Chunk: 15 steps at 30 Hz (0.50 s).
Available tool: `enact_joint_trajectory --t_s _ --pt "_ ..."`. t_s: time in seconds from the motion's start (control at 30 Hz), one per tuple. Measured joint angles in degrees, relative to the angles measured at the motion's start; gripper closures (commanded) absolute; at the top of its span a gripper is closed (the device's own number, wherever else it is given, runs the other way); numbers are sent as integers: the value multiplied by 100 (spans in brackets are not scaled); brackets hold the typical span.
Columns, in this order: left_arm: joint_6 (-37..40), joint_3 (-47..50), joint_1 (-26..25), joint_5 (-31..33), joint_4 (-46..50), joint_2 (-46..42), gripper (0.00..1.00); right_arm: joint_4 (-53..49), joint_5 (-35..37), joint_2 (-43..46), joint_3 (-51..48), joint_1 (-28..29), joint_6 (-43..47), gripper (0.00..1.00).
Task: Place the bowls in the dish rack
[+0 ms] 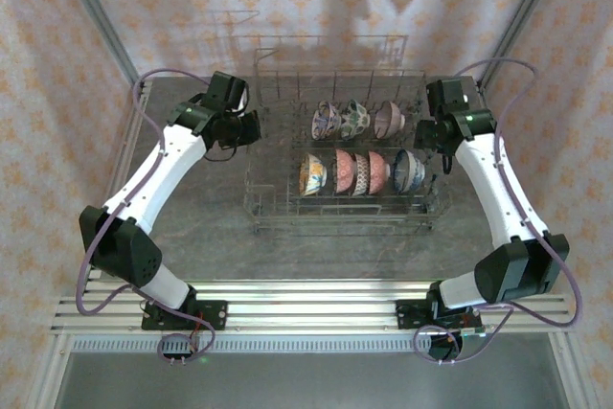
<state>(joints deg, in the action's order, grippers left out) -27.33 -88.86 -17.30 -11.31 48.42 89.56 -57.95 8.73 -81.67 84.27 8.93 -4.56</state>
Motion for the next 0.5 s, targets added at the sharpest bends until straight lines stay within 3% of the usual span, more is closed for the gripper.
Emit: enact_joint_trajectory --t_s 0.27,0.5 --pt "144 131 125 -109 -70 -120 93 20 -90 -157 50 -83 22 21" --pt "431 127 527 -380 42 -136 93 46 -127 -157 153 -179 39 21"
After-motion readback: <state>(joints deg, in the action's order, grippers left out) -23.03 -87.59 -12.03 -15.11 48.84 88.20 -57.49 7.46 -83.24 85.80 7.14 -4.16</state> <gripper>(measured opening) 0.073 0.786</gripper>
